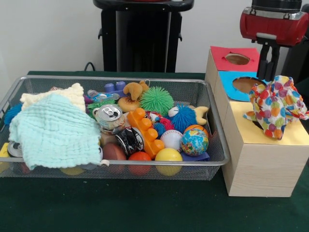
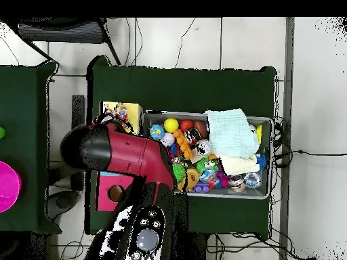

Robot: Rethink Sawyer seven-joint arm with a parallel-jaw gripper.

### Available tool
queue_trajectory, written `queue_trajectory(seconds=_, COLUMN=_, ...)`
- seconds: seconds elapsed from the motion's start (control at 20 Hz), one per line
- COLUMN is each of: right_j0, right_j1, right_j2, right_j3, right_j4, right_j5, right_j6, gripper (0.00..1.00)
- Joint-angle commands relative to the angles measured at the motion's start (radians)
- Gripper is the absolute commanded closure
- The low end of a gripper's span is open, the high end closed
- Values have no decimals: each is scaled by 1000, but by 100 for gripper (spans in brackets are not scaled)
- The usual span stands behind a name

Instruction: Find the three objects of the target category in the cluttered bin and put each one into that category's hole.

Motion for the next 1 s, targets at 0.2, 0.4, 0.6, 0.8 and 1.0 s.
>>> queue_trajectory(seconds=0.2, right_j0=14, right_j1=-6, right_j2=20, right_j3=106, right_j4=51, right_j5=35, right_j6=242, gripper=100)
queue_trajectory(seconds=0.4, right_j0=9, right_j1=-3, right_j2=17, right_j3=120, right_j4=57, right_j5=5, right_j6=237, gripper=100)
queue_trajectory(seconds=0.6, right_j0=0, right_j1=-17, right_j2=14, right_j3=138, right_j4=62, right_j5=-14, right_j6=226, gripper=100)
queue_trajectory(seconds=0.8, right_j0=-10, right_j1=-54, right_j2=5, right_j3=162, right_j4=62, right_j5=0, right_j6=209, gripper=100)
queue_trajectory(seconds=1.0, right_j0=-7, right_j1=-91, right_j2=-36, right_j3=155, right_j4=44, right_j5=65, right_j6=205, gripper=100)
